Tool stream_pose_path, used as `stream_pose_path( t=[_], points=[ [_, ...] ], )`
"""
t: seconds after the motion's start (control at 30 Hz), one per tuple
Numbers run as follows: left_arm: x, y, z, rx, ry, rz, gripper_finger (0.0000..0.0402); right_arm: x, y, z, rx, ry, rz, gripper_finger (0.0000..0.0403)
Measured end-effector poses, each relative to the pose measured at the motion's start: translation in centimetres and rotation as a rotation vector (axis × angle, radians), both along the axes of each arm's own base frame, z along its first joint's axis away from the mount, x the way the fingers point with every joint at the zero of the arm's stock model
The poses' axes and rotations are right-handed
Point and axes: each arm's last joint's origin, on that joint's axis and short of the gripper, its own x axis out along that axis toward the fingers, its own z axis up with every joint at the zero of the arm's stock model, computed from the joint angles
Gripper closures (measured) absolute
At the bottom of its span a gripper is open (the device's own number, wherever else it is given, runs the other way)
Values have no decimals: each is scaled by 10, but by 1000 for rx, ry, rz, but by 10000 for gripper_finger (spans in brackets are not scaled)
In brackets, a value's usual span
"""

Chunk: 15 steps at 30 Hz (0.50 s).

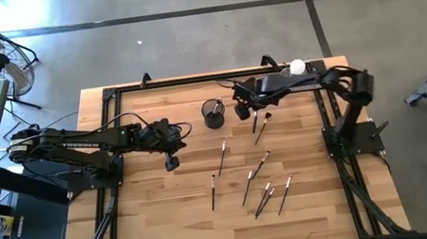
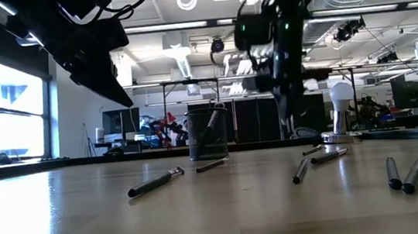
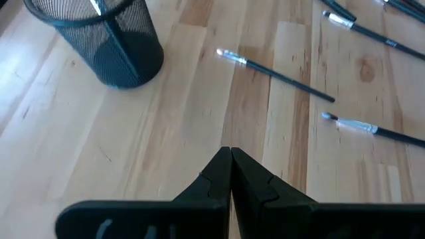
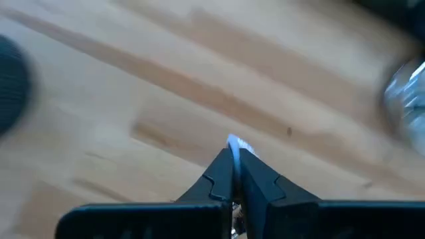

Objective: Pick & Place Makeup Brushes
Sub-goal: Put the large white make-up brush into the black container

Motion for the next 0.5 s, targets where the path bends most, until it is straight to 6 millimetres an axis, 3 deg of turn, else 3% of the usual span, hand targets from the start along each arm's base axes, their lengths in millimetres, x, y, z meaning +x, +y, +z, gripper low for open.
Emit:
stream_pose_path(
  t=[0.27,0.37,0.5],
  points=[
    [-6,0,-5,-56,70,56,401,6,51,77,-466,-212,163,400],
    [-4,0,-4,-68,46,69,401,20,63,99,-627,-294,296,400],
    [-4,0,-4,-69,42,70,401,48,69,113,-798,-414,492,401]
  ],
)
